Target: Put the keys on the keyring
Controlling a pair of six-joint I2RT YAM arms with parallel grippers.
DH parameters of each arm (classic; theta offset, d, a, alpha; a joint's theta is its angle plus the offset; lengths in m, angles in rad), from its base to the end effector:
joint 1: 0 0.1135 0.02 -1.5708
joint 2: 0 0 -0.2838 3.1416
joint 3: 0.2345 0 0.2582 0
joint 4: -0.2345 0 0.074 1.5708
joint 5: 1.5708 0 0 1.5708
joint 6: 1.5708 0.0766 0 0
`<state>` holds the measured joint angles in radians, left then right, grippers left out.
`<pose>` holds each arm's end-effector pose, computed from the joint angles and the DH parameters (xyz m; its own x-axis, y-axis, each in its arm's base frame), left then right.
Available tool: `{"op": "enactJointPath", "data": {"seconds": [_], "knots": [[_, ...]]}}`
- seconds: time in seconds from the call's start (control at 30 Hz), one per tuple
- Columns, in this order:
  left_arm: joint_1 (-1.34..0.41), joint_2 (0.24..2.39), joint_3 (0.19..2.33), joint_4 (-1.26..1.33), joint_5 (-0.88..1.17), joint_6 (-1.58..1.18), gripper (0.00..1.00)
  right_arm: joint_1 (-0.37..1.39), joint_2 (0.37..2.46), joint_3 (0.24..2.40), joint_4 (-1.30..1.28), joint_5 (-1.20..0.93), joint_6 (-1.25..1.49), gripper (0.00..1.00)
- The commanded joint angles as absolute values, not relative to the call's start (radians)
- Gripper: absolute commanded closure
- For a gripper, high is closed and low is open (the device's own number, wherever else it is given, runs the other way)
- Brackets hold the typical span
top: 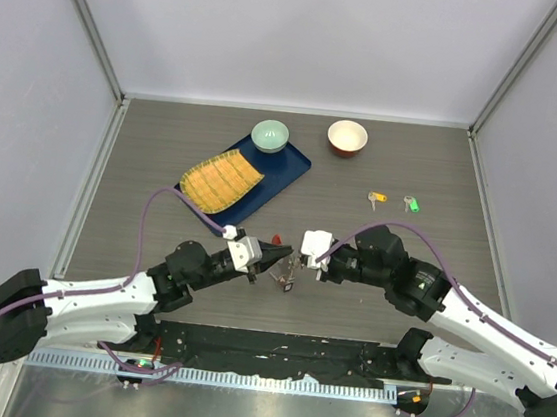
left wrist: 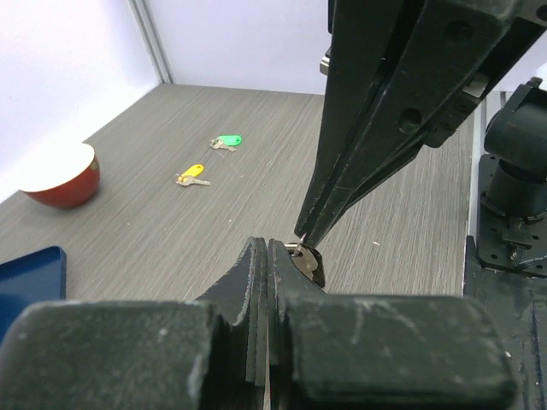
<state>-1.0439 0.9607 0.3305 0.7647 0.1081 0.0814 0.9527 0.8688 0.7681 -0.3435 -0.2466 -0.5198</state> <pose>0.1158 -0.2154 0.2667 0.1415 -0.0824 -0.9865 0.9046 0.4156 0.0950 0.1160 0.1954 0.3009 0.2399 -0.4939 -0.8358 -0.9205 0.1579 -0.3575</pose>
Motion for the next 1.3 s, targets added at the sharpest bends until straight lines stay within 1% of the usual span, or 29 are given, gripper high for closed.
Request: {"op": "enactJointPath", "data": {"seconds": [0.0,0.4,0.8,1.27], "knots": [[-1.037,0.959,0.325,0.908,0.156,0.072,1.0,0.95,0.848,0.773,-0.281,-0.241,-0.506,0.99],[-1.035,0.962,0.327,0.93,0.209,0.086,1.0,0.914,0.845,0.773,-0.282,-0.281,-0.492,0.99],[-1.029,0.965,0.325,0.933,0.236,0.103,1.0,0.879,0.842,0.781,-0.291,-0.432,-0.503,0.99],[-1.022,0.96,0.324,0.925,0.247,0.112,1.0,0.857,0.848,0.788,-0.317,-0.476,-0.506,0.99]]}}
